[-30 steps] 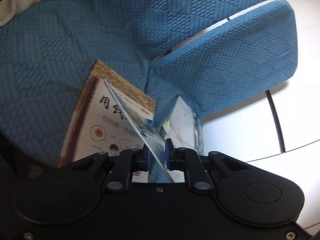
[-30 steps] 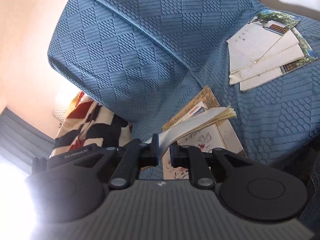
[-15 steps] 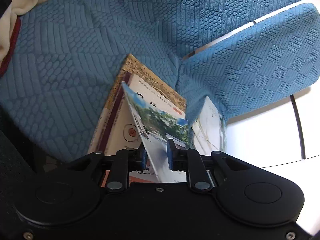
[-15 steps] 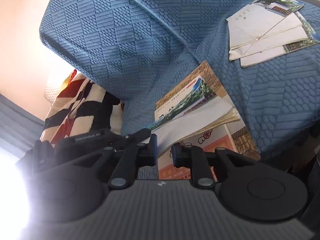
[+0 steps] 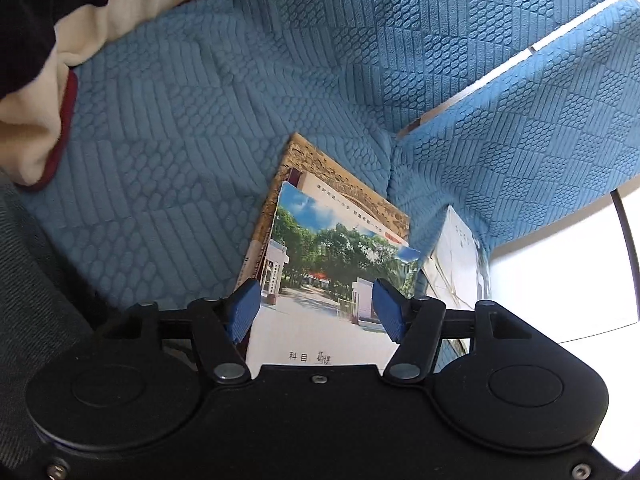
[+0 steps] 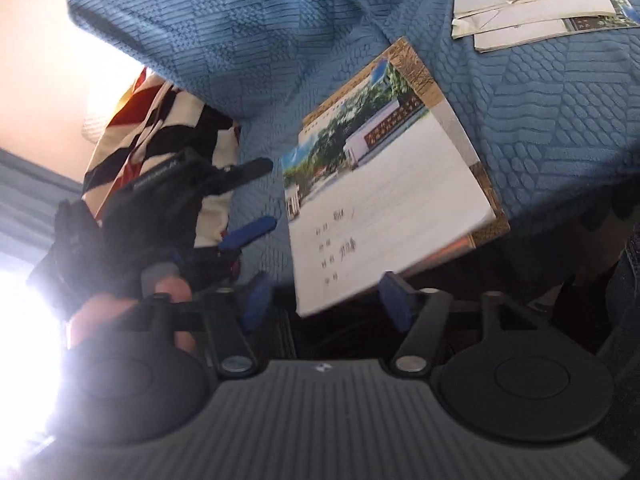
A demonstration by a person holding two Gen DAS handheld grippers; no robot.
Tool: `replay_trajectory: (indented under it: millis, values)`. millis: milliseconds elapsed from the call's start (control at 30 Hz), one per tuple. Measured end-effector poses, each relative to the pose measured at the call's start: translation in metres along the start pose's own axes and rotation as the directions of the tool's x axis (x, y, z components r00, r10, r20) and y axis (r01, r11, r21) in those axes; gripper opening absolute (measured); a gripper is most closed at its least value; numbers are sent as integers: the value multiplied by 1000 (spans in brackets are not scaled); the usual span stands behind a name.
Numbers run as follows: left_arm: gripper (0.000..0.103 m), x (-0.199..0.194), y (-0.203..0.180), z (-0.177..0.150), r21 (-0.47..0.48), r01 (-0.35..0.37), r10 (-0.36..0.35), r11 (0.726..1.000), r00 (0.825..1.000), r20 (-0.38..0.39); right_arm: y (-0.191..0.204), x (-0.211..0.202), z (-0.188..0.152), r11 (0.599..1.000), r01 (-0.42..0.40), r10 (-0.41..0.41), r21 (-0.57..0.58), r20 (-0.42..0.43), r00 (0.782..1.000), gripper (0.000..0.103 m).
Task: Organize objects
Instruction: 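Lower the held papers onto the orange book and open both grippers, then raise both open tools up from the book stack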
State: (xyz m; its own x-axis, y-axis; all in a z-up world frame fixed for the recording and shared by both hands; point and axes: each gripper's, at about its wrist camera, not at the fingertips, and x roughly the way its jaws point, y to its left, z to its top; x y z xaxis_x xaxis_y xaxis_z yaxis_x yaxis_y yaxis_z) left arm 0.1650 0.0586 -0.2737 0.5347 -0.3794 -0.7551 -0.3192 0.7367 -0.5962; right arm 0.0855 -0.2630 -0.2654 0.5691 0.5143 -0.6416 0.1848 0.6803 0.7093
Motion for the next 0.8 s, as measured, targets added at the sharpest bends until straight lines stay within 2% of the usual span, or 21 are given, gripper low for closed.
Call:
replay_trajectory:
  millis: [67, 133, 300, 433, 600, 667, 800]
  values:
    - [59, -3, -2, -3, 27, -12, 12, 1000, 1000, 6, -1, -5, -5, 999, 28, -29, -45, -10, 1000, 73]
    - [59, -4, -5, -8, 52, -27, 27, 998, 1000, 4, -2, -10, -7, 993, 63, -62, -97, 14, 998, 73]
    - [58, 0, -11, -21, 80, -41, 43, 996, 999, -27, -7, -16, 2, 969, 164, -136, -183, 154, 979, 73]
    - [58, 5, -20, -34, 121, -61, 66, 991, 997, -39, -15, -9, 15, 950, 225, -177, -218, 219, 960, 72]
    - [56, 9, -26, -43, 175, -105, 109, 979, 994, -10, -20, 11, 25, 931, 265, -215, -252, 210, 954, 67]
    - [55, 9, -29, -46, 200, -125, 126, 972, 992, 9, -23, 19, 28, 927, 279, -232, -250, 201, 952, 62]
    - [52, 1, -32, -46, 196, -169, 152, 966, 984, 98, -26, 29, 27, 927, 289, -251, -240, 179, 951, 55]
